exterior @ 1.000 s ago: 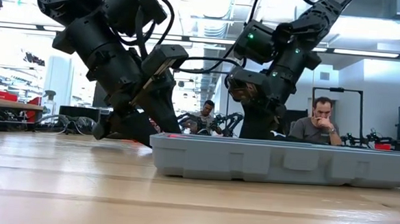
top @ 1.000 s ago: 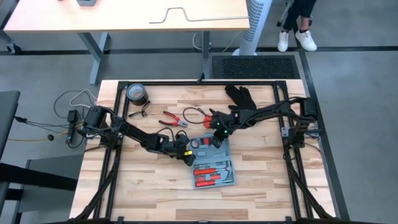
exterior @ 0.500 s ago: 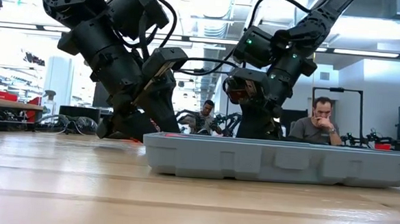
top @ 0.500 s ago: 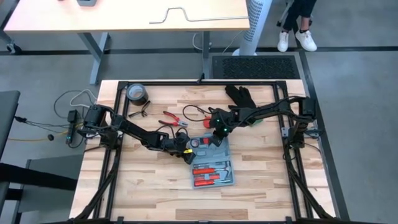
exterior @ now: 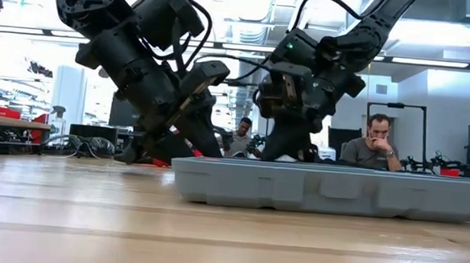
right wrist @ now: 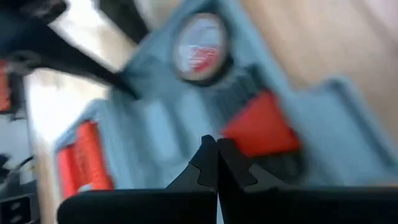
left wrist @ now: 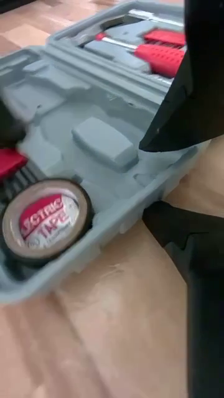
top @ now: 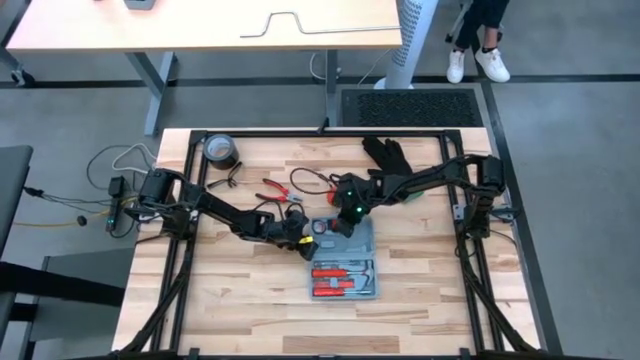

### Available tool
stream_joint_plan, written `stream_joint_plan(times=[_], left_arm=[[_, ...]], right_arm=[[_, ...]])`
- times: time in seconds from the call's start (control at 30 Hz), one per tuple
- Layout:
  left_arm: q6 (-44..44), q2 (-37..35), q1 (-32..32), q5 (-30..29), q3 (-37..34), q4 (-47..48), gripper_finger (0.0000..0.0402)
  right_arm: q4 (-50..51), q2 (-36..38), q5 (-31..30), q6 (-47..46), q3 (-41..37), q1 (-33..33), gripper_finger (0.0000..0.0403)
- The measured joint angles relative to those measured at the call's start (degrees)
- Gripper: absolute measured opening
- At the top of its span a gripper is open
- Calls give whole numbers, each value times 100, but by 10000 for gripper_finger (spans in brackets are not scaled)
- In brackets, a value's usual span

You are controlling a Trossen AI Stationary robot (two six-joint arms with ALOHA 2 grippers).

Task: Prefit tool cases
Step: Adjust the gray prefit tool case

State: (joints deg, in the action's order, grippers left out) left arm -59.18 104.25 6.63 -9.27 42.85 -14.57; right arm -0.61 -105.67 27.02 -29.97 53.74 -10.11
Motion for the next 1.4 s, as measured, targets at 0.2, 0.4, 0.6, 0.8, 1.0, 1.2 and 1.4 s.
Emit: stream_joint_plan(times=[0.2, 0.4, 0.6, 0.8, 1.0, 1.2, 1.4], left_arm=[[-2, 4, -4, -27, -1, 19, 150], [-2, 2, -4, -17, -4, 23, 150], [-4, 2, -4, 31, -7, 15, 150], [0, 2, -1, 56, -9, 13, 150], [26, -23, 0, 126, -11, 28, 150], [45, -27, -6, 149, -11, 44, 150], [121, -16, -8, 127, -7, -31, 150]], right_arm=[[415, 419, -74, 16, 11, -124, 0], [1624, 707, -833, 525, 10, -150, 0], [1557, 409, -1156, 584, 11, -148, 0], [1349, 154, -1251, 442, 39, -71, 0], [749, -29, -912, 88, 15, 5, 0], [548, -7, -594, 0, 4, -55, 0], [73, 39, 132, -25, 20, -108, 0]])
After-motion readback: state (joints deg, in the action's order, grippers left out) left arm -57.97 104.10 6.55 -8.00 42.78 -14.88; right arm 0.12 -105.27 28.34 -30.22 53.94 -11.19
